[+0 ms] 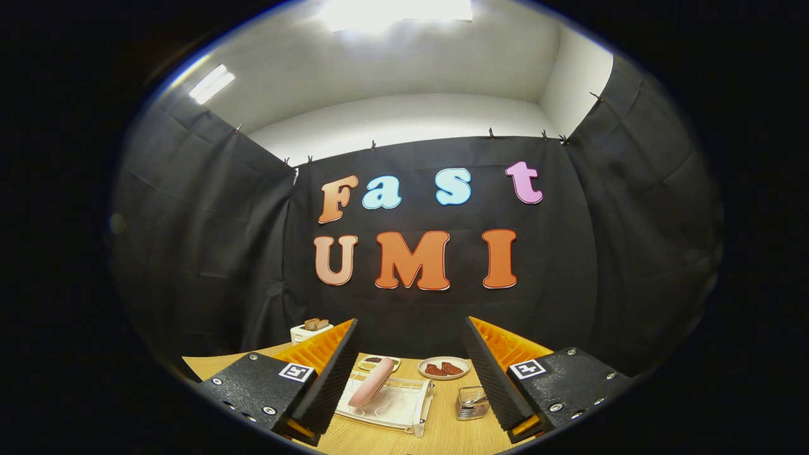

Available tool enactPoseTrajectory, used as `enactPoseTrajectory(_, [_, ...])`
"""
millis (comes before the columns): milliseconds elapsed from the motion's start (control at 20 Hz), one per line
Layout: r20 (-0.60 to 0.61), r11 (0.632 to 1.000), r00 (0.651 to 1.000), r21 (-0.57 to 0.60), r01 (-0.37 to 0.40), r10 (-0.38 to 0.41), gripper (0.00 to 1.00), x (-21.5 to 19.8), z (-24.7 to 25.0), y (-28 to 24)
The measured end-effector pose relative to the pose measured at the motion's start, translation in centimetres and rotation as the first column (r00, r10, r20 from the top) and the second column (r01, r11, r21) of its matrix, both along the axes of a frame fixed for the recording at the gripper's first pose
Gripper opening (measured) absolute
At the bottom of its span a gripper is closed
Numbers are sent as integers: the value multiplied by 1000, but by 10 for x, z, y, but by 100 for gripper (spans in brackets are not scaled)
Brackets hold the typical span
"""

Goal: Take the plate from the dish rack, then take the spoon from the basket and place it into the plate.

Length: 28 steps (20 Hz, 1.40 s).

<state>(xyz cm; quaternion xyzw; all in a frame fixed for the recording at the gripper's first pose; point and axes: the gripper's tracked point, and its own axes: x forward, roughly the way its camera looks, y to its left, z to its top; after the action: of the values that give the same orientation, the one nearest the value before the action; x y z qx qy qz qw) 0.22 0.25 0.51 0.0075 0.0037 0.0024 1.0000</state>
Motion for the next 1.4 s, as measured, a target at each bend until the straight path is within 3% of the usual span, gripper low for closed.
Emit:
enactPoseTrajectory(650, [-40,1000,999,11,-5,6,96,13,-18,7])
enactPoseTrajectory(1400, [-175,996,981,53,-78,86,97,47,-25,40])
